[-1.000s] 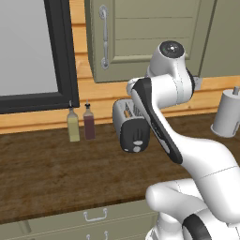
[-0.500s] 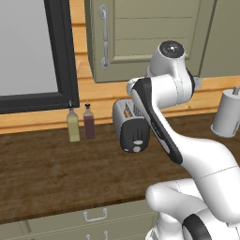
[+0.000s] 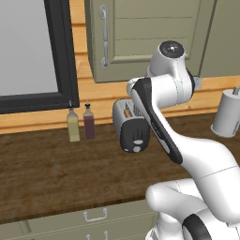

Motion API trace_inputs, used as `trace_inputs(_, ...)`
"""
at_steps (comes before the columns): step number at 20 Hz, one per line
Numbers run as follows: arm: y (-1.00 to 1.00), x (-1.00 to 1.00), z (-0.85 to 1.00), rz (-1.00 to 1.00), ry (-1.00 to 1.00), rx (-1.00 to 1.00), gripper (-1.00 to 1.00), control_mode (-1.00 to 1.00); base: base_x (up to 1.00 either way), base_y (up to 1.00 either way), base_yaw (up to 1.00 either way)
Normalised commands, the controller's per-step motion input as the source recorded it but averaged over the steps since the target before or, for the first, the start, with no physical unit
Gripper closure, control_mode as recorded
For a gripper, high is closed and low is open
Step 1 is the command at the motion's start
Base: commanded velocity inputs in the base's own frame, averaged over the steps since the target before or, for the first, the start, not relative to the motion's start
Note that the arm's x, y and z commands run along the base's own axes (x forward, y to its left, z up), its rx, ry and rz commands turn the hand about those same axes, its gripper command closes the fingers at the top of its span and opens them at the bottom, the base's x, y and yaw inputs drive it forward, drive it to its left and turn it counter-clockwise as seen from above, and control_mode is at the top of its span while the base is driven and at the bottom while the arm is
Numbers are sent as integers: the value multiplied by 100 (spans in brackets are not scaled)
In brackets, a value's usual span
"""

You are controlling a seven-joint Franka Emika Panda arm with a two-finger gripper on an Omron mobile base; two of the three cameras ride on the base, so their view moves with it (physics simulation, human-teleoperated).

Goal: Start the toaster. Once the lever pops up, take the bread to the plate on the dining counter.

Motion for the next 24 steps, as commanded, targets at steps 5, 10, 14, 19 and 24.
trace_inputs(5,0,0,0,0,0,0,-100,-100,0,0,0)
trace_inputs(10,0,0,0,0,0,0,-100,-100,0,0,0)
trace_inputs(14,0,0,0,0,0,0,-100,-100,0,0,0)
trace_inputs(19,0,0,0,0,0,0,-100,-100,0,0,0)
trace_inputs(24,0,0,0,0,0,0,-100,-100,0,0,0)
